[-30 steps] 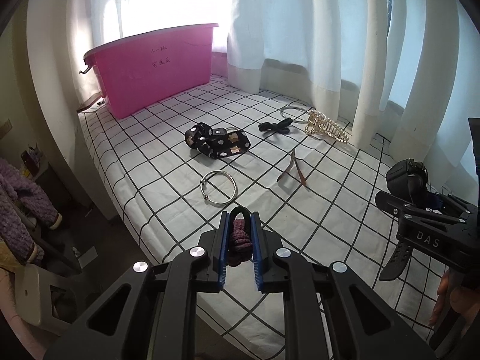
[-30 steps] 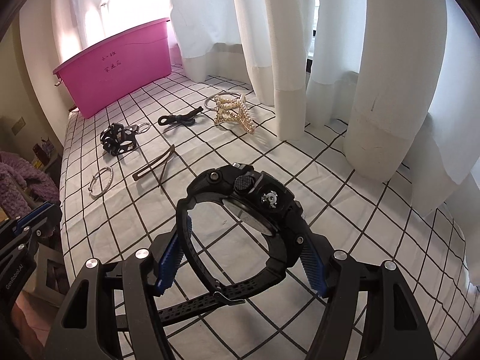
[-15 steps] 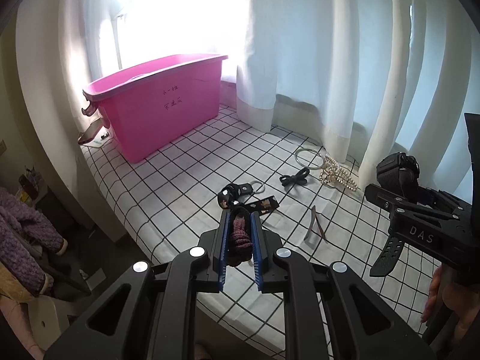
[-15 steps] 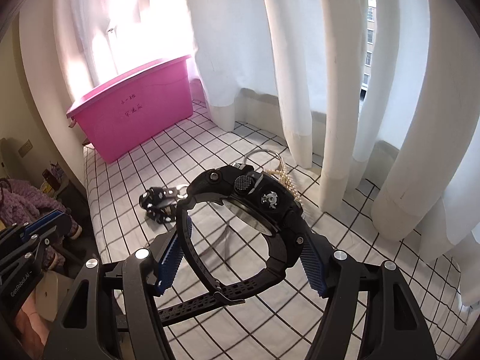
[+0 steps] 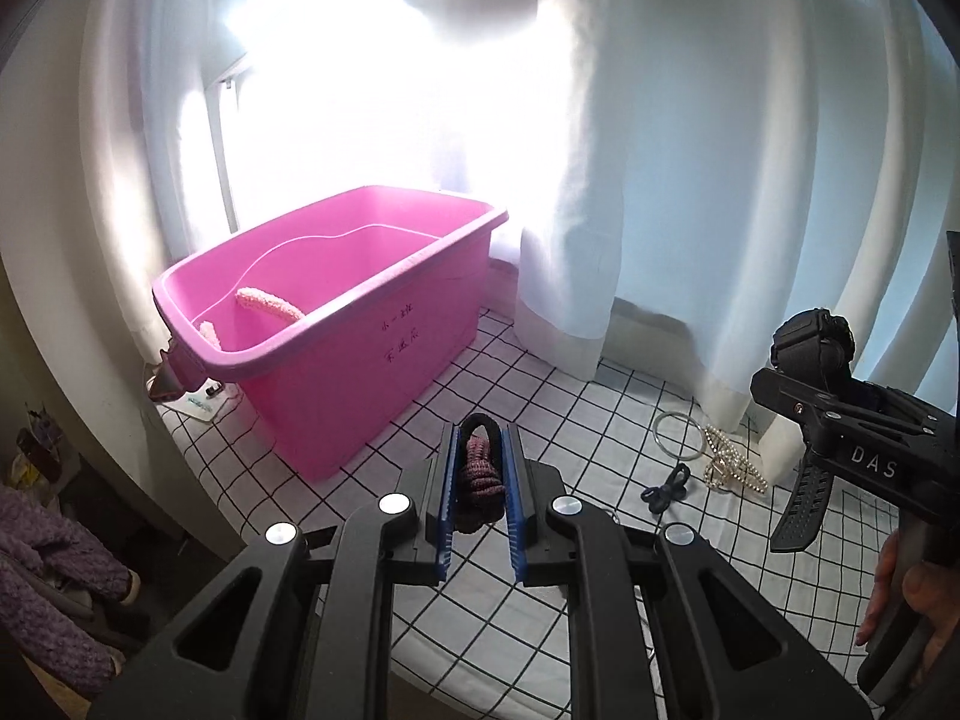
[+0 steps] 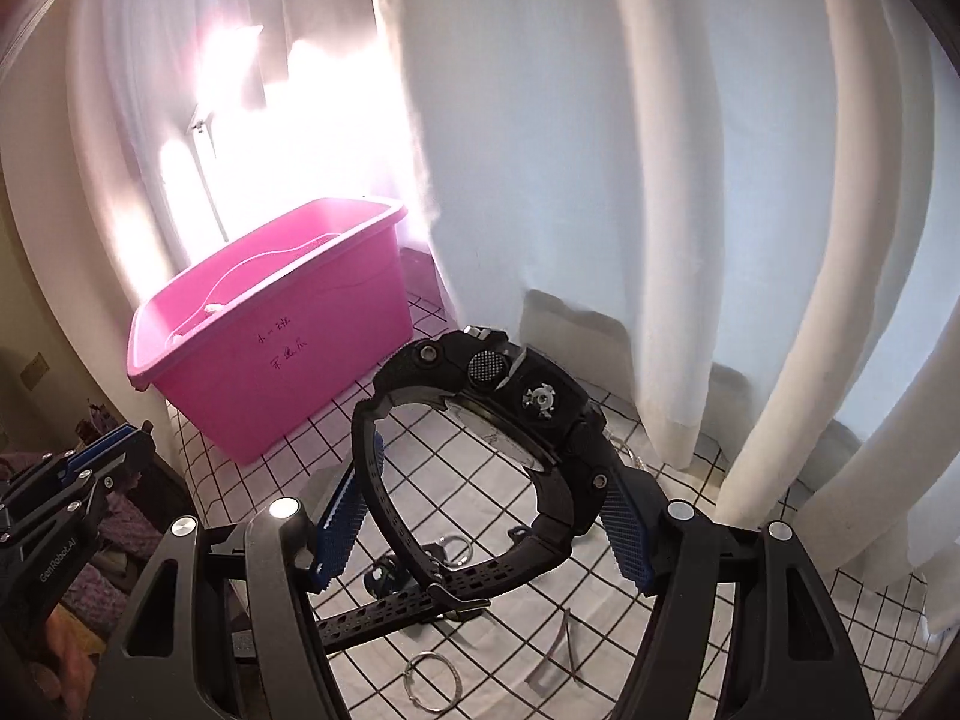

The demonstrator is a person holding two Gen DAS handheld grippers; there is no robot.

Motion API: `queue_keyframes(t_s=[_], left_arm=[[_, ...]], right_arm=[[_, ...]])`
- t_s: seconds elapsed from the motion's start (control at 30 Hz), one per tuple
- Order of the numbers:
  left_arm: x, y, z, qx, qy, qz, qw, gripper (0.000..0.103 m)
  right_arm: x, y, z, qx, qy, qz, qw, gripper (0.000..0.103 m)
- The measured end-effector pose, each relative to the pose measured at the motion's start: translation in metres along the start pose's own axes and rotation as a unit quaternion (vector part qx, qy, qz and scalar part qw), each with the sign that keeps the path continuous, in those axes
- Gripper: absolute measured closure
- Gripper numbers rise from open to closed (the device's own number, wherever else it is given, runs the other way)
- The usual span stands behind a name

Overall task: Organize jewelry
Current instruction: 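Carry the hair tie and the black watch over to the pink tub, then open both tools to drop the hair tie and watch into the tub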

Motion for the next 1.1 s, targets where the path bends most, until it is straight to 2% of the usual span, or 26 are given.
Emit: queue_keyframes(t_s=[0.1, 0.4, 0.67, 0.83, 1.1], left_arm=[[0.022, -0.007, -0.014, 0.016, 0.013, 0.013, 0.9997, 0.089], [0.095, -0.022, -0.062, 0.023, 0.033, 0.038, 0.9985, 0.089], [0.159, -0.056, -0.113, 0.009, -0.002, 0.039, 0.9992, 0.088], [0.181, -0.094, -0.141, -0.015, -0.012, 0.007, 0.9998, 0.088], [0.184, -0.162, -0.172, -0.025, -0.013, -0.088, 0.9957, 0.088]], right_arm=[[0.029, -0.012, -0.011, 0.016, 0.018, 0.019, 1.000, 0.037], [0.109, -0.047, -0.068, 0.058, 0.051, 0.049, 0.996, 0.037], [0.168, -0.084, -0.127, 0.065, 0.028, 0.062, 0.996, 0.037], [0.193, -0.120, -0.160, 0.072, 0.020, 0.048, 0.996, 0.037], [0.206, -0.184, -0.183, 0.081, 0.017, -0.034, 0.996, 0.037]])
Point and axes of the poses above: each gripper's, at about its wrist camera, not at the fingertips, and y roughly against the way its jaws point, z to its right, x to its top, the point moved 4 cm from there along -y, roughly the way its jaws point, and after that the axes turned 14 degrees about y, right-handed, at the moved point
